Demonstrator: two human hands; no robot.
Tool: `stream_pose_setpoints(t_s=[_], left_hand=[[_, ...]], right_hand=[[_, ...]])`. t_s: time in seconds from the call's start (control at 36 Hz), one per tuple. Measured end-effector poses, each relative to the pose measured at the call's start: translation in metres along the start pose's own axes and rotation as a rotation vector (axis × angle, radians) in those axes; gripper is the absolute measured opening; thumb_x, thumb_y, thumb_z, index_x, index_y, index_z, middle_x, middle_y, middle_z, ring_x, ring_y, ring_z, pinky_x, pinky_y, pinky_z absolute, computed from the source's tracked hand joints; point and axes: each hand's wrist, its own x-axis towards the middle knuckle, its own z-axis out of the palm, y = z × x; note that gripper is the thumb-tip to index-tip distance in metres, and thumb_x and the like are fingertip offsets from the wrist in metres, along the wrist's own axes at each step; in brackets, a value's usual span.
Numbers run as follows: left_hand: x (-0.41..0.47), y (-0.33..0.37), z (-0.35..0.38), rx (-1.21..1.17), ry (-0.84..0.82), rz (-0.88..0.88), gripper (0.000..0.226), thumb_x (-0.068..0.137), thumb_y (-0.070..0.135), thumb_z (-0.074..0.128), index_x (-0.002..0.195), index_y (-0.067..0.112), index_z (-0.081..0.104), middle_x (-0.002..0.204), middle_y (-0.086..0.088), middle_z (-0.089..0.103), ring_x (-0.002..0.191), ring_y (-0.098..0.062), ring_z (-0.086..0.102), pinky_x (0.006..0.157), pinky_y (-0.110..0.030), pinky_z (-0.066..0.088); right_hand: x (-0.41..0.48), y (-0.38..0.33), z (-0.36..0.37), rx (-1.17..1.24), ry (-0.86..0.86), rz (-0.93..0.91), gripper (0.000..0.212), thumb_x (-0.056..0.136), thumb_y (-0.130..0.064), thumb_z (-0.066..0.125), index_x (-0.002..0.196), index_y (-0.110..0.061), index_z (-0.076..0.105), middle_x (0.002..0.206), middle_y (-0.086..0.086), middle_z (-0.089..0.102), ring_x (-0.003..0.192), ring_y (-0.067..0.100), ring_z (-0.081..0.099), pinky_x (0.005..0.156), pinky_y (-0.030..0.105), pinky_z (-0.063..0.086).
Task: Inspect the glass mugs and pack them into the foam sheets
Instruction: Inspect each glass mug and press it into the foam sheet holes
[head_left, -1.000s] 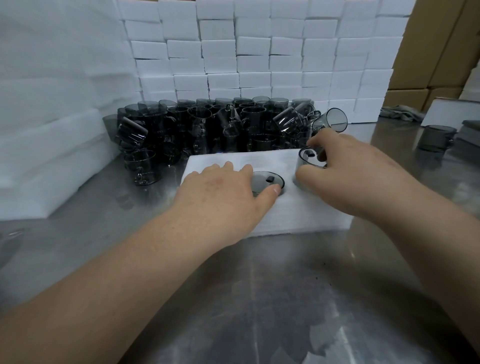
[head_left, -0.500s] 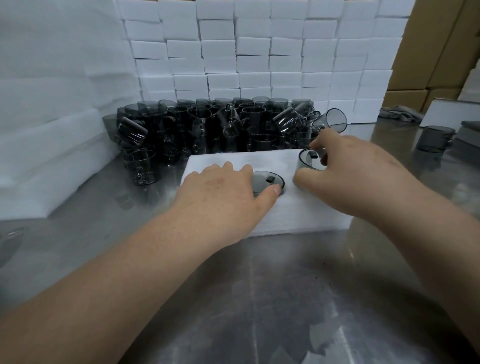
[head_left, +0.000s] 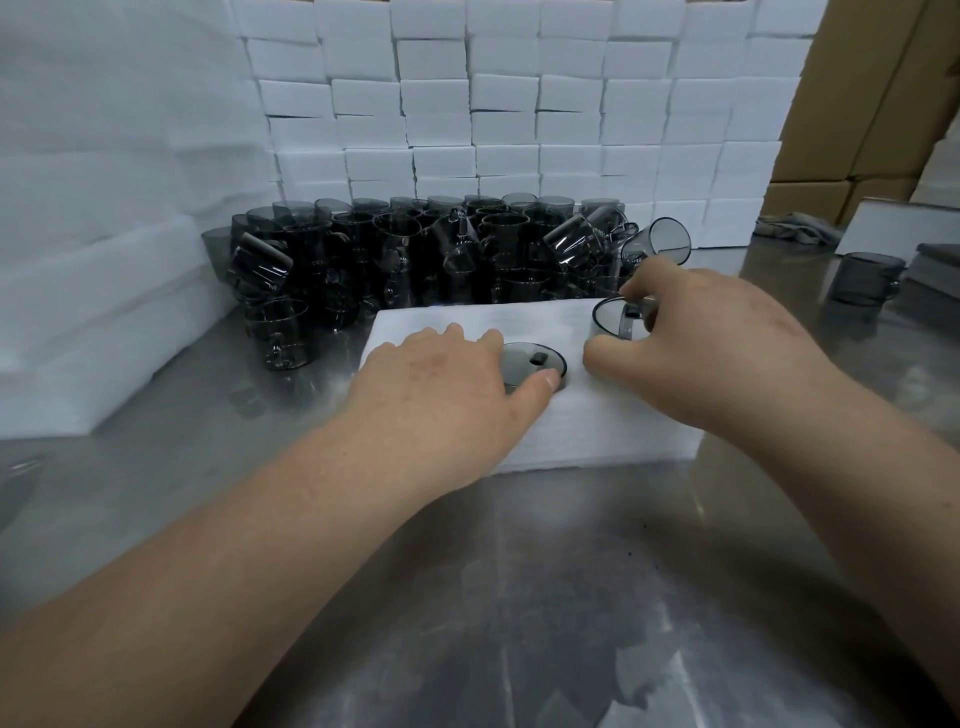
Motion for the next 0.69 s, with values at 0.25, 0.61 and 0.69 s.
stream_pose_setpoints(t_s=[0.25,0.61,0.69], left_hand=[[0.0001,-0.0004,0.0006,-0.003,0.005,-0.002,0.071,0.08,0.068,0.013,0.131,0.028,0.041,0.137,-0.003,0.043,0.126,-0.02,0.037,0.096,-0.037,0.032],[-0.002,0.0016,-0.0019,-0.007,-0.004,0.003,0.078,0.073,0.068,0.007,0.133,0.028,0.039,0.138,-0.003,0.042,0.127,-0.02,0.036,0.098,-0.037,0.031],[-0.0025,0.0017,-0.0024,-0.01,-0.001,-0.001,0.077,0.074,0.068,0.008,0.133,0.029,0.039,0.137,-0.002,0.042,0.127,-0.02,0.036,0.097,-0.036,0.031]], right_hand=[[0.0016,0.0008,0.0019,-0.044,0.017,0.014,0.048,0.074,-0.057,0.052,0.11,-0.025,0.048,0.093,-0.002,0.053,0.08,0.019,0.045,0.06,0.031,0.03],[0.0045,0.0046,-0.0001,-0.08,-0.026,0.008,0.054,0.073,-0.066,0.05,0.112,-0.03,0.048,0.108,-0.005,0.061,0.083,0.015,0.041,0.066,0.03,0.03],[0.0051,0.005,0.0007,-0.078,-0.034,0.011,0.055,0.073,-0.066,0.05,0.115,-0.031,0.048,0.112,-0.006,0.06,0.084,0.014,0.039,0.067,0.03,0.03]])
